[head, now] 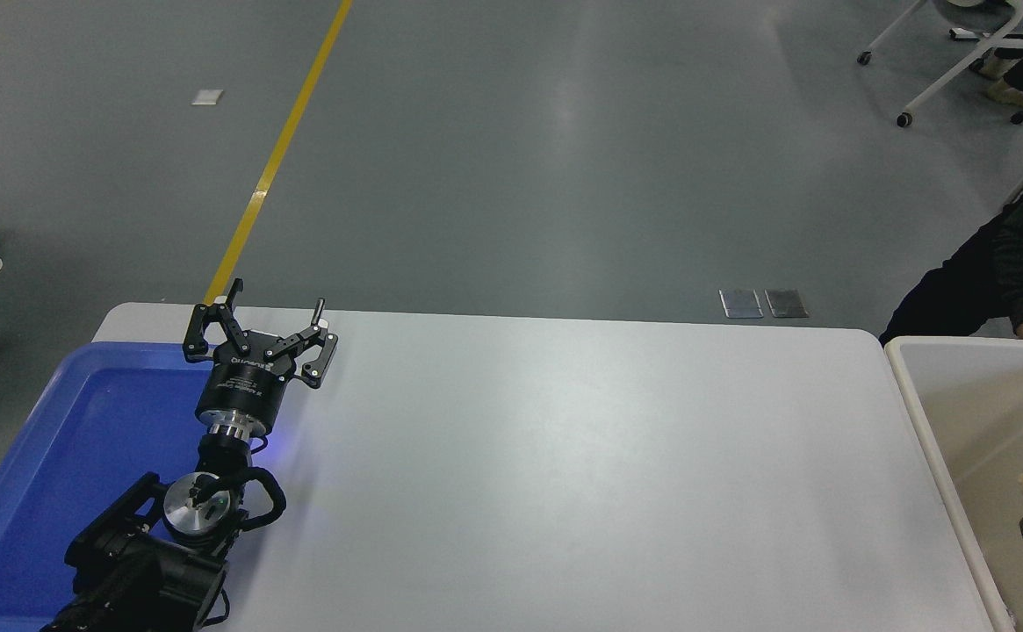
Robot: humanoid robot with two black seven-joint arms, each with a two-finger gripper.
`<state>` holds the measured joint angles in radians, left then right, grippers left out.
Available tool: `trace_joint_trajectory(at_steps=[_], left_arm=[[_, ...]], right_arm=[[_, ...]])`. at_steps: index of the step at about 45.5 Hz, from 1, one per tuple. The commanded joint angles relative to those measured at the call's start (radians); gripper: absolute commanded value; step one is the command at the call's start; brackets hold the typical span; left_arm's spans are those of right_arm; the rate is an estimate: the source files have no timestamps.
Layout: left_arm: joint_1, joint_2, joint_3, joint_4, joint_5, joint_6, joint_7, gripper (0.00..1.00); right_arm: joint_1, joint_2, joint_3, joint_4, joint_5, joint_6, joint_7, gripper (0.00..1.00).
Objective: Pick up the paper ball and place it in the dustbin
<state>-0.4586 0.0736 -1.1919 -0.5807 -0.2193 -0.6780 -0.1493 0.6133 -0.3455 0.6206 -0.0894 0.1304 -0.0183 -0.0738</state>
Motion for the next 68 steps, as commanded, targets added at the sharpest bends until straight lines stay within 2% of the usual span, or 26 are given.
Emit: trace_joint_trajectory(at_steps=[1,17,36,54,64,68], left_arm=[[0.0,0.0,0.0,0.001,0.0,0.0,0.0,0.99],[0.0,0.0,0.0,-0.001,0.0,0.0,-0.001,0.99],[0.0,0.0,0.0,-0.001,0.0,0.0,-0.001,0.99],[0.0,0.0,0.0,-0.001,0.002,0.0,0.0,0.99],[0.0,0.0,0.0,-0.001,0.002,0.0,-0.001,0.99],[0.0,0.0,0.0,-0.001,0.002,0.0,0.0,0.99]], right_arm=[[0.005,-0.001,0.001,0.003,0.0,0.008,0.0,1.0],[0.029,-0.003,0.001,0.016,0.0,0.008,0.0,1.0],[0.163,-0.055,-0.067,0.02,-0.005,0.006,0.002,1.0],[0.296,-0.25,-0.108,0.44,-0.003,0.004,0.003,1.0],[0.304,-0.244,0.011,0.632,0.014,0.0,0.003,1.0],[0.304,-0.182,0.102,0.639,0.014,0.0,0.003,1.0]])
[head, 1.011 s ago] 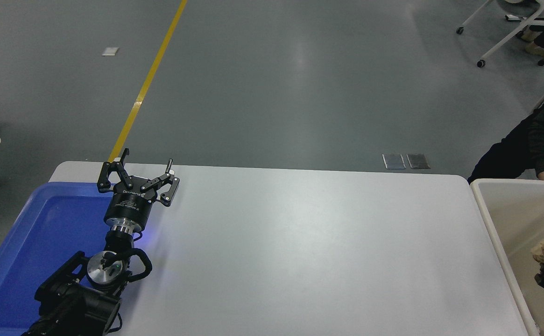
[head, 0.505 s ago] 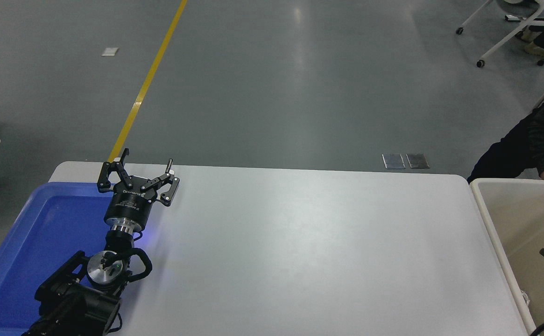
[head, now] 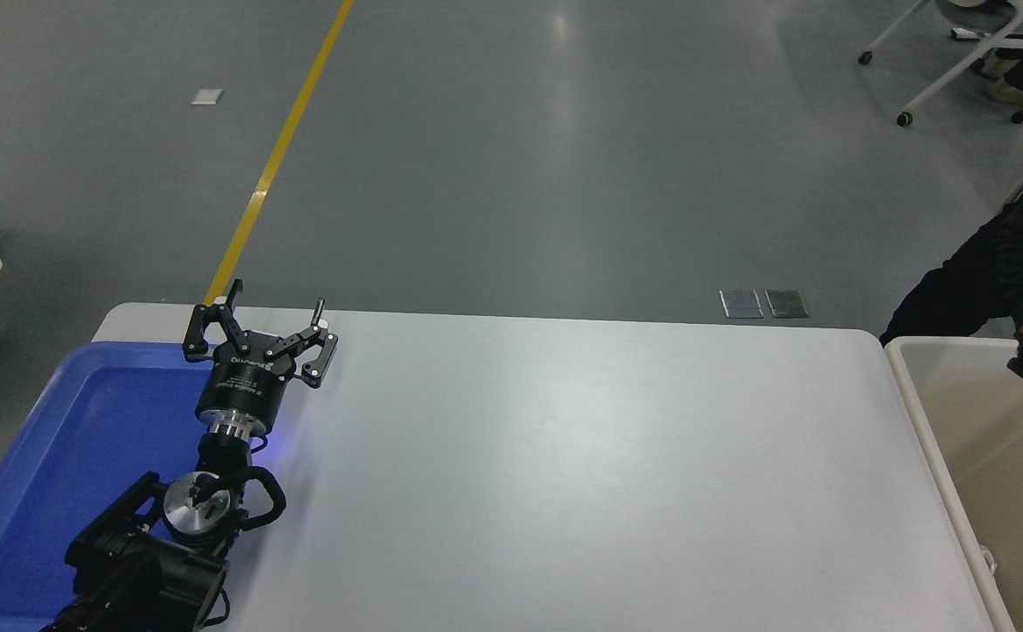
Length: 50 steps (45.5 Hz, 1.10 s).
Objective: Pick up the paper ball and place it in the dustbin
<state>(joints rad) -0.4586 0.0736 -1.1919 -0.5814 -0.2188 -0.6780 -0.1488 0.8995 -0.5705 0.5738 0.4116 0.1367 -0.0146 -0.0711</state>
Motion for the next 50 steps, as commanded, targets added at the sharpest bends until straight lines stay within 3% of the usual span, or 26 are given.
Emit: trace_joint_trajectory(at_steps=[1,11,24,50], left_arm=[[0.0,0.0,0.0,0.0,0.001,0.0,0.0,0.99],[0.0,0.0,0.0,0.0,0.001,0.0,-0.001,0.99],[0.0,0.0,0.0,0.0,0.001,0.0,0.0,0.99],[0.0,0.0,0.002,0.0,0.001,0.0,0.0,0.99]], right_arm=[[0.018,0.058,0.168,0.138,0.008,-0.005,0.001,1.0],[0.016,0.173,0.264,0.134,0.009,-0.011,0.002,1.0],[-0.019,0.242,0.347,0.136,0.009,0.013,0.002,1.0],[-0.269,0.347,0.466,0.116,0.008,0.346,0.017,1.0]])
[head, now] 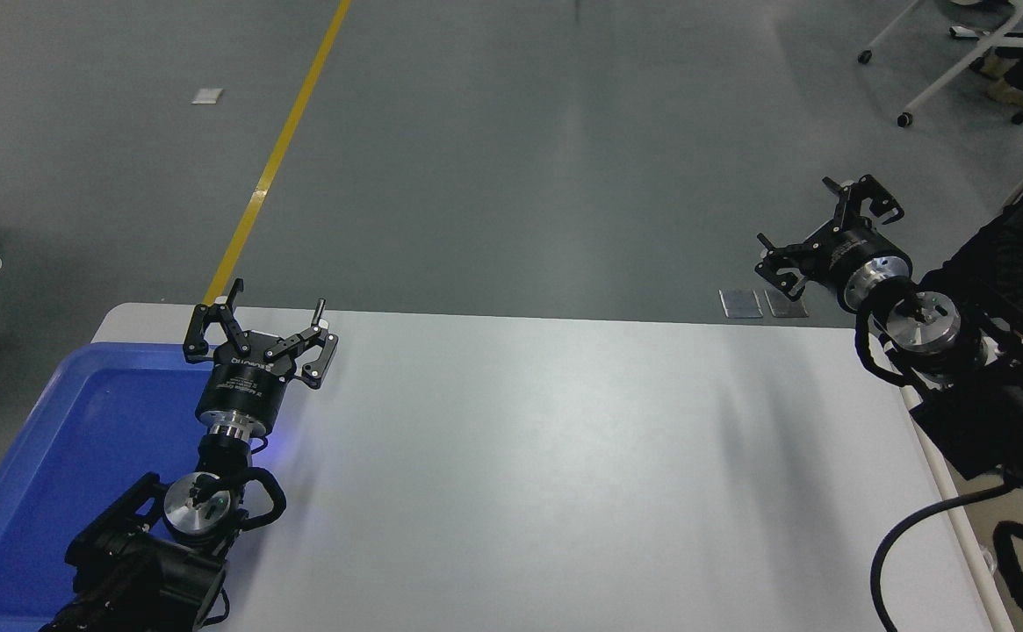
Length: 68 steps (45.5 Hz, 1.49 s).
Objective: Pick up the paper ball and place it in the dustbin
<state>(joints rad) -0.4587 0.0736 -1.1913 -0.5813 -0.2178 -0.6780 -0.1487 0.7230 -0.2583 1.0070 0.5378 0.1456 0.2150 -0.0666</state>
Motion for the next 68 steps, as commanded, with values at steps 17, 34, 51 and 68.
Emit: trace_joint_trajectory(at_steps=[17,34,51,68], left_arm=[[0.0,0.0,0.001,0.0,0.0,0.0,0.0,0.99],[0.0,0.0,0.001,0.0,0.0,0.0,0.0,0.99],[0.0,0.0,0.001,0.0,0.0,0.0,0.0,0.99],[0.0,0.0,0.001,0.0,0.0,0.0,0.0,0.99]], right_arm=[[-0.139,0.05,0.031,-0.122,-0.001,0.262,0.036,1.0],[-0.152,0.034,0.035,-0.257,0.0,0.397,0.036,1.0],[-0.154,-0.004,0.041,-0.305,0.0,0.435,0.036,1.0],[-0.154,-0.013,0.041,-0.306,0.0,0.434,0.036,1.0]])
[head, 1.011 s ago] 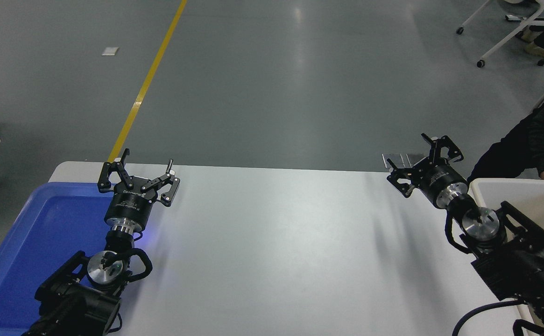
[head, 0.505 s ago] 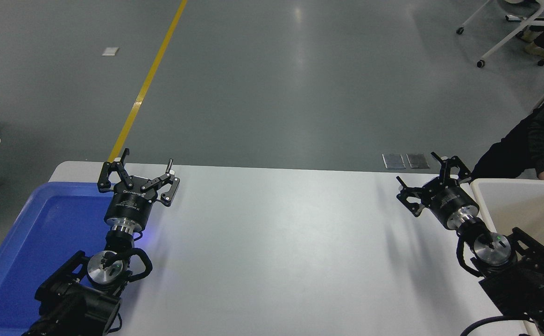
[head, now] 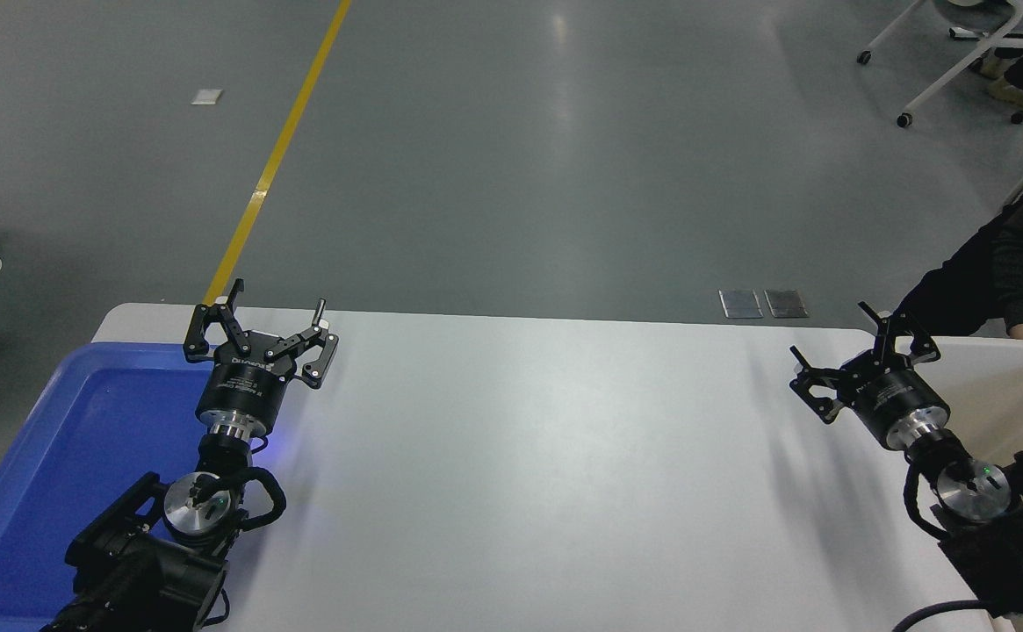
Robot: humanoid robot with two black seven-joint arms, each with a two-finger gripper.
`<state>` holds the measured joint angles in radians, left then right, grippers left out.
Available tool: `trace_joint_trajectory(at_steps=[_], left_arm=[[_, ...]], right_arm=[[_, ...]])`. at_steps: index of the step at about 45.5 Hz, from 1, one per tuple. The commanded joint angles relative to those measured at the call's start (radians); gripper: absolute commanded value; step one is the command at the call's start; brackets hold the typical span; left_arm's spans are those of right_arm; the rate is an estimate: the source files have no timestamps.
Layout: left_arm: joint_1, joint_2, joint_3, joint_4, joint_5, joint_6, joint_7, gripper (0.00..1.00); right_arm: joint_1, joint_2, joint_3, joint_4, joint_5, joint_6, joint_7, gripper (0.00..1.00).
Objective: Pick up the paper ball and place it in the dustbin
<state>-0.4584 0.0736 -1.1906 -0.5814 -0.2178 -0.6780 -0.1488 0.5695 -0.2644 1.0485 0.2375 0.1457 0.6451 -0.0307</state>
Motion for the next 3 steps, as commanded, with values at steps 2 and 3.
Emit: trace_joint_trajectory(at_steps=[2,3], left_arm=[[0.0,0.0,0.0,0.0,0.0,0.0,0.0,0.99],[0.0,0.0,0.0,0.001,0.0,0.0,0.0,0.99]], right_arm=[[0.0,-0.007,-0.001,-0.006,0.0,0.004,0.0,1.0],[0.0,-0.007,-0.001,-0.006,0.0,0.004,0.0,1.0]])
